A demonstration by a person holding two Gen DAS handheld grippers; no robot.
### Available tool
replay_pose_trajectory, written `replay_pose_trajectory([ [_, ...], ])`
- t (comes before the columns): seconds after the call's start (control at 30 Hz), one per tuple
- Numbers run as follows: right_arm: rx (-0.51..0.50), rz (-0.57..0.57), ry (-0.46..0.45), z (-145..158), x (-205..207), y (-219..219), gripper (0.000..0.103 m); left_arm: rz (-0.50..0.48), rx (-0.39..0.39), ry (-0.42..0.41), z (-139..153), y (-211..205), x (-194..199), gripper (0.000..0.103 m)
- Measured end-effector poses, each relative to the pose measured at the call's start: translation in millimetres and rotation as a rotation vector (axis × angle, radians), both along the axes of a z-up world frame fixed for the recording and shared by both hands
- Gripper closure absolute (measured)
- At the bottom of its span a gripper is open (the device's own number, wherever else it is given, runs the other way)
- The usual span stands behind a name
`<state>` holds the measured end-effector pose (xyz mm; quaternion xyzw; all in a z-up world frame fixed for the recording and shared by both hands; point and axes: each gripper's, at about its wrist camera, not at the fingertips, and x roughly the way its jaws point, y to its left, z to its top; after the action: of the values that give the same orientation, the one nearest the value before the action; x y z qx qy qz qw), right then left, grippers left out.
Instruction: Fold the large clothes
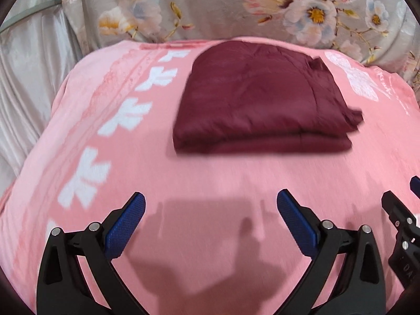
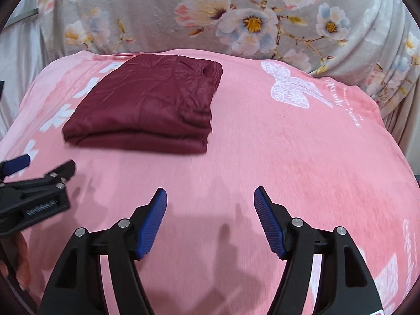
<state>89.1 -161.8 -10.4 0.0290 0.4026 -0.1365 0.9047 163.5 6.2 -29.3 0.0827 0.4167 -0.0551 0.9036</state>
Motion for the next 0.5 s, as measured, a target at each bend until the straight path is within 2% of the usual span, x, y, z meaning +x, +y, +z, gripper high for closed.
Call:
replay_pose_trajectory([
  [0.23, 0.002, -0.023, 0.016, -20.4, -36.7, 5.2, 0.029, 0.033, -0.038, 0.038, -18.9, 0.3, -38.9, 0.005],
  [0.5, 0.010, -0.022, -0.033, -18.3, -56.6, 10.0, 0.025, 0.041, 0.001, -0.024, -20.6, -2.8, -64.2, 0.005],
])
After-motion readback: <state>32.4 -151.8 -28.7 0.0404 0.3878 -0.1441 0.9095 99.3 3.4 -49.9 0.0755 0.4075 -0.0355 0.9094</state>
